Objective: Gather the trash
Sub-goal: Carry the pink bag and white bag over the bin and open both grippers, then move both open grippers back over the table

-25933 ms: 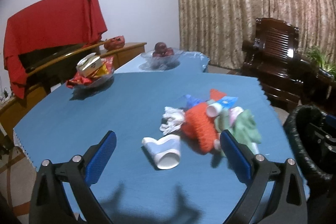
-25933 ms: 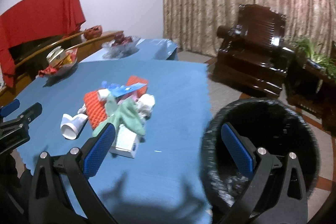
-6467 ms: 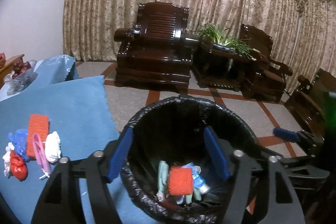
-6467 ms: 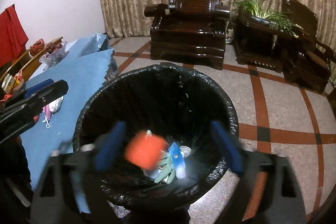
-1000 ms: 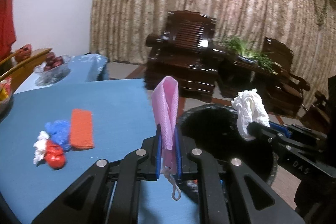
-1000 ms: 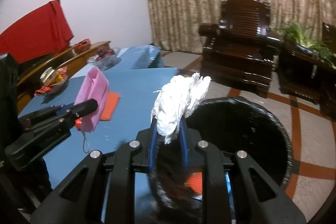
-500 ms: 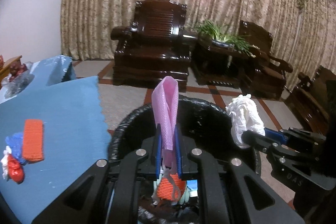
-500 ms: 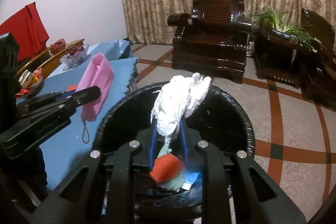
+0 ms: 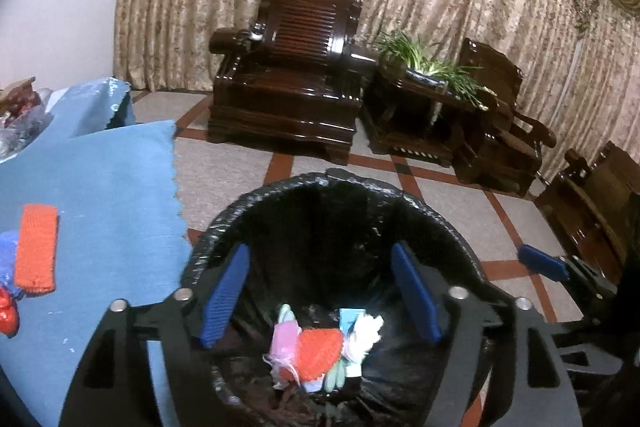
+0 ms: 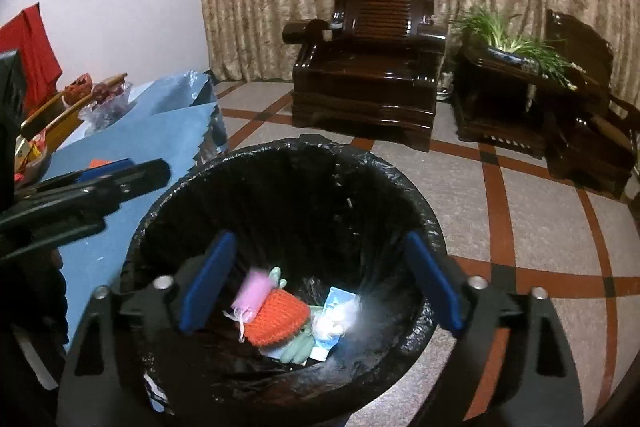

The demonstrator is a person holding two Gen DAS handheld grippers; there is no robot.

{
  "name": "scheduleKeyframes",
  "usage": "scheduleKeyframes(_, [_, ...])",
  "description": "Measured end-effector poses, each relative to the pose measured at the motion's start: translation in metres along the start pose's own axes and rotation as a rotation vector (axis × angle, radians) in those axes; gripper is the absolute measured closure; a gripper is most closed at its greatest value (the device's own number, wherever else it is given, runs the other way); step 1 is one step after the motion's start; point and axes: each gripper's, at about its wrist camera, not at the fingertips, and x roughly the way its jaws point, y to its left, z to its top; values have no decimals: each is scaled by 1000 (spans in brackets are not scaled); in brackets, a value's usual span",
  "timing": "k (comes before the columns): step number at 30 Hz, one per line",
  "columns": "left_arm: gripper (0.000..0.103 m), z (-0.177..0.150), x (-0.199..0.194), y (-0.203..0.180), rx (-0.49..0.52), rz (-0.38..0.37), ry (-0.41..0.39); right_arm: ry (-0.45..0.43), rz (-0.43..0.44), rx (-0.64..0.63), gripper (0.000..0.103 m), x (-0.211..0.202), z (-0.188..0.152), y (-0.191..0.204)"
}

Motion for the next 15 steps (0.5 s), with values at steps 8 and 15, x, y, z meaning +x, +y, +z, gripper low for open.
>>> scheduleKeyframes(8, [11,-12,-44,42,-26,123,-53,-4,26,26,7,-11,-4,21])
scheduleKeyframes(15, [11,-33,-88,85,-64,227,-78,-25,98,-20,7,-15,9,65])
